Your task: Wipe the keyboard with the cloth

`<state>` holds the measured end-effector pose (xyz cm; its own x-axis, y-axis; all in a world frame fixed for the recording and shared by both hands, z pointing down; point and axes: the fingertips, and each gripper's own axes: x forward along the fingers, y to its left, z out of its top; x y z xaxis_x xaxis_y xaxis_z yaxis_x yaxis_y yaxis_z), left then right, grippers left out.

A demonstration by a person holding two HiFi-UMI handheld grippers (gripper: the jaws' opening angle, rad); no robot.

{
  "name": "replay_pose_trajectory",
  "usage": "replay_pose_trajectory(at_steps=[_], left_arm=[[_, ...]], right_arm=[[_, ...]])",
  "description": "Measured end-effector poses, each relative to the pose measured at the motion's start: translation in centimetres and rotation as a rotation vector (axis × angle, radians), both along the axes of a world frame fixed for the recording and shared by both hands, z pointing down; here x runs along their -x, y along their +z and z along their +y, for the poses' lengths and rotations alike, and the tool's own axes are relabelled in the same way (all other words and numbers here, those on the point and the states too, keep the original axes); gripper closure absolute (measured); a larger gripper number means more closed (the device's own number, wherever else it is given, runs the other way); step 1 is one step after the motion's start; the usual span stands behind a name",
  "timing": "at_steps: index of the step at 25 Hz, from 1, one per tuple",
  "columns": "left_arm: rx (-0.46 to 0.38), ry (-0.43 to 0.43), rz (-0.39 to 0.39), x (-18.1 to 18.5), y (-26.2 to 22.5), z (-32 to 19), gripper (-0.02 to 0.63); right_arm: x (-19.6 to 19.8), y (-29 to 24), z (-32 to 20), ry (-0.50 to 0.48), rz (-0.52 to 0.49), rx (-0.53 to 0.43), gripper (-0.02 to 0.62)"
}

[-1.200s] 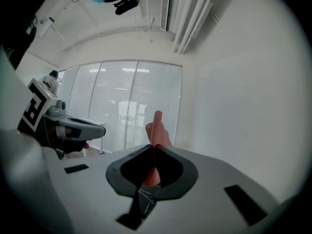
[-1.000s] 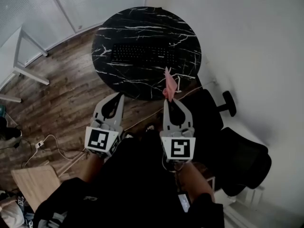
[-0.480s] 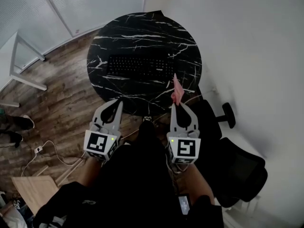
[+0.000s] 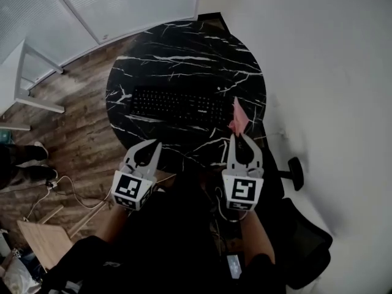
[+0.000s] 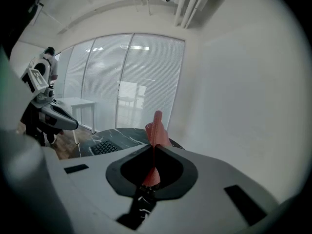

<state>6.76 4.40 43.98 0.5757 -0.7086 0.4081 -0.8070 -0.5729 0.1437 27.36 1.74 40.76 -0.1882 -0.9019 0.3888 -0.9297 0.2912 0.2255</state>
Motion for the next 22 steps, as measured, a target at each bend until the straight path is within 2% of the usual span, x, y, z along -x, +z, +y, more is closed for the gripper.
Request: replay_pose_trajectory(at_steps=[6, 10, 17, 22], left_arm=[[0.06, 0.002, -0.048, -3.7, 2.3, -4.0, 0.609], [0.096, -0.009, -0.054, -5.8, 4.0, -6.1, 0.609], [0.138, -0.027, -0.071, -6.6, 6.7, -7.0, 0.609], [0.151, -0.021, -0.064, -6.7, 8.5, -7.8, 0.609]], right_arm=[[-2.6, 3.5, -5.1, -0.058, -0.027, 0.063, 0.588], [-4.1, 6.7, -7.3, -0.084, -0.018, 0.131, 0.588], [-4.9, 10.0, -10.3, -0.126, 0.028, 0.185, 0.588], [-3.6, 11.9, -11.6, -0.175, 0.065, 0.215, 0.588]])
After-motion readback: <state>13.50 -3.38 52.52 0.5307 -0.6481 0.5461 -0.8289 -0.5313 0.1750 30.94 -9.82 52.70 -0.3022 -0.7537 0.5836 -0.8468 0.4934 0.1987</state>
